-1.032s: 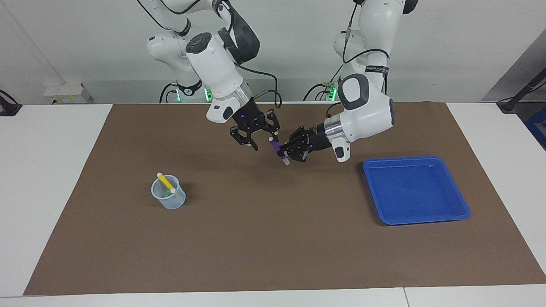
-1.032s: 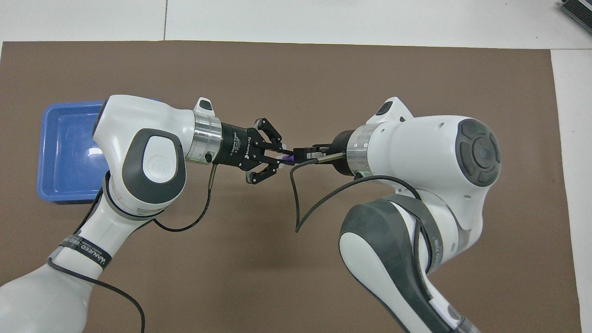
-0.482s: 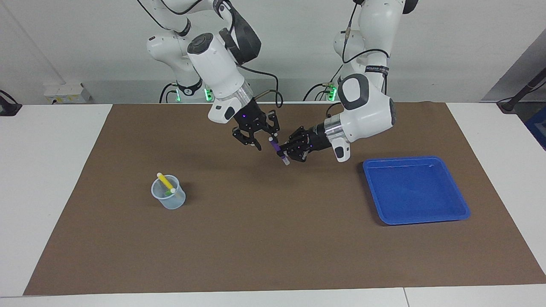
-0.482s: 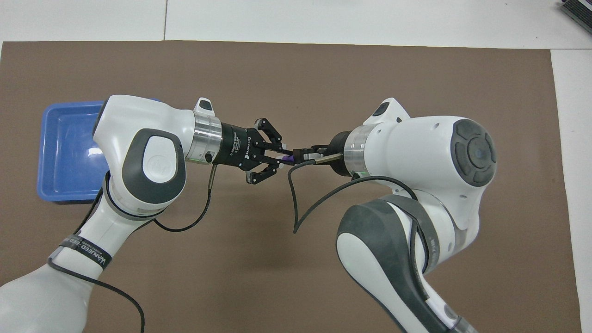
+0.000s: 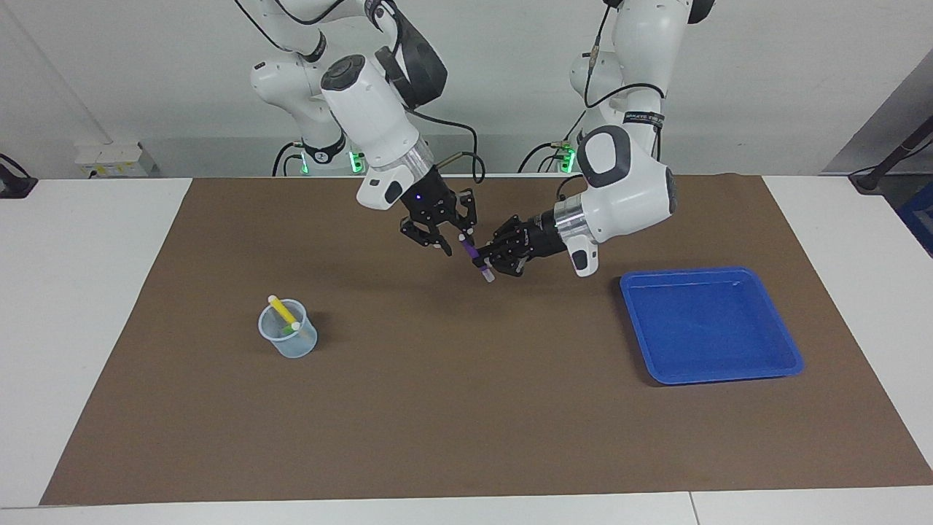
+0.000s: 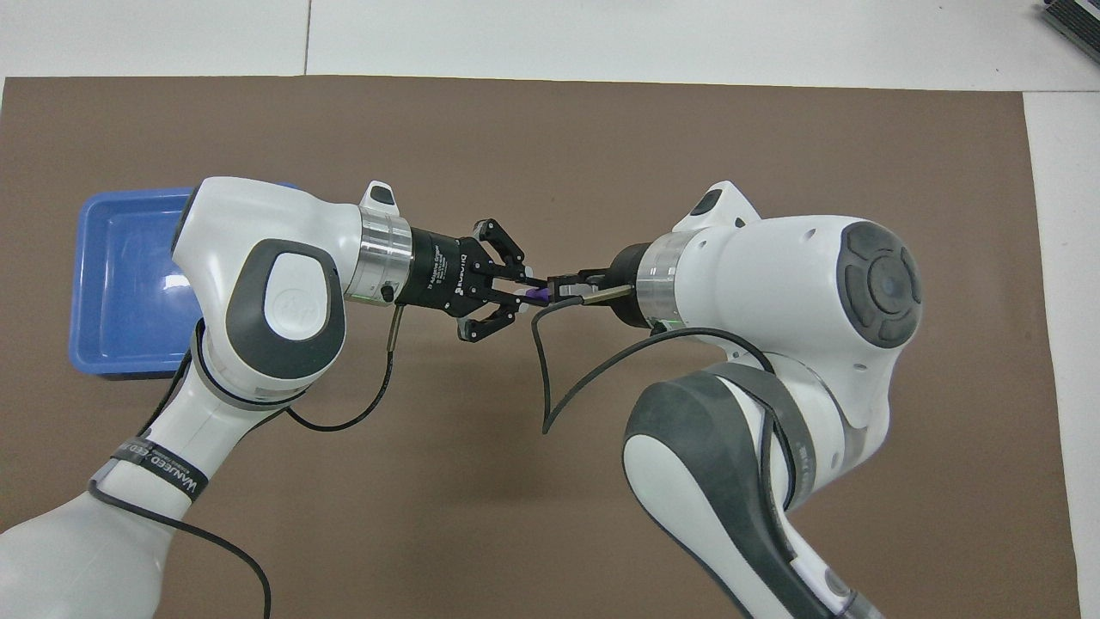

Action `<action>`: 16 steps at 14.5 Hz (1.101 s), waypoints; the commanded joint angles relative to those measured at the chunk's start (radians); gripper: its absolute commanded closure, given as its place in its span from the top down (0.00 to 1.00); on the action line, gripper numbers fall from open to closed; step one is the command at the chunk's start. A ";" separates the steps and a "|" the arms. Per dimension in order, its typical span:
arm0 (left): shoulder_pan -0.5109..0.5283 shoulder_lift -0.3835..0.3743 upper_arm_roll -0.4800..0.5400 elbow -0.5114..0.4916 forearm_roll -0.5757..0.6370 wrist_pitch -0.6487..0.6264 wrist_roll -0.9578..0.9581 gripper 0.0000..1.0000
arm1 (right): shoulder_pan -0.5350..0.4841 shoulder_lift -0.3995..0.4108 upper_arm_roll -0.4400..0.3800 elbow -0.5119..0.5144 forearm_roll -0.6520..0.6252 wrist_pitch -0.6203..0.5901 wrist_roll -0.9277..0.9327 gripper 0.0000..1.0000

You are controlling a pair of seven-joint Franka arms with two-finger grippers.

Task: Transfer and insert pens with both arms
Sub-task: 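Open the left gripper and pull back while the right gripper holds the pen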

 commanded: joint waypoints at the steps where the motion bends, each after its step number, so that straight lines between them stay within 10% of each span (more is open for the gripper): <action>1: -0.007 -0.028 0.009 -0.024 -0.041 0.017 0.014 0.00 | 0.002 0.013 0.004 0.010 -0.002 0.021 0.021 0.44; 16: -0.029 -0.027 0.010 -0.027 -0.047 0.044 0.011 0.00 | 0.000 0.013 0.004 0.010 -0.004 0.021 0.018 0.00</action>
